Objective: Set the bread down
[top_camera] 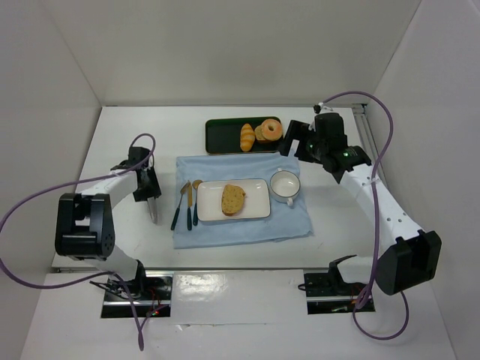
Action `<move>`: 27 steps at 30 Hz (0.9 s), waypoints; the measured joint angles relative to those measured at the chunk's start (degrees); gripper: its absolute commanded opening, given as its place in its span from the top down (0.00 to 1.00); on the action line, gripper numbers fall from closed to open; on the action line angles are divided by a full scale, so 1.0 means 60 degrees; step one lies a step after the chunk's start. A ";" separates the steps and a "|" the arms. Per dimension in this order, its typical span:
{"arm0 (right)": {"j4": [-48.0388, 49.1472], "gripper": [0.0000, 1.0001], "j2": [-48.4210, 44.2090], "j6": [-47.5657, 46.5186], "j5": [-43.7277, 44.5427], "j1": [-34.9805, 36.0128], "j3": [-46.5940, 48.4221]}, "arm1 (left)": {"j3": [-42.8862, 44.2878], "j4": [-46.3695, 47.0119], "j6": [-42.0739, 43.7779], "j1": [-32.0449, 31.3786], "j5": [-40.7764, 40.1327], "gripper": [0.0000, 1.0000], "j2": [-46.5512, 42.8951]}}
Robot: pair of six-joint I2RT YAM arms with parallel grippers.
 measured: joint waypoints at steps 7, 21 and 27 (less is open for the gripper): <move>0.0007 0.00 0.0098 -0.0131 -0.0080 -0.0098 0.0000 | 0.0616 0.0124 -0.0015 0.0138 0.0000 0.46 0.0987; 0.0117 0.00 0.0302 -0.0160 -0.0131 -0.0251 -0.0106 | 0.3206 0.0142 0.0004 0.0401 0.0026 0.27 0.3213; 0.0142 0.00 0.0361 -0.0157 -0.0157 -0.0331 -0.0117 | 0.4153 -0.0211 0.0215 0.0466 0.0255 0.12 0.3840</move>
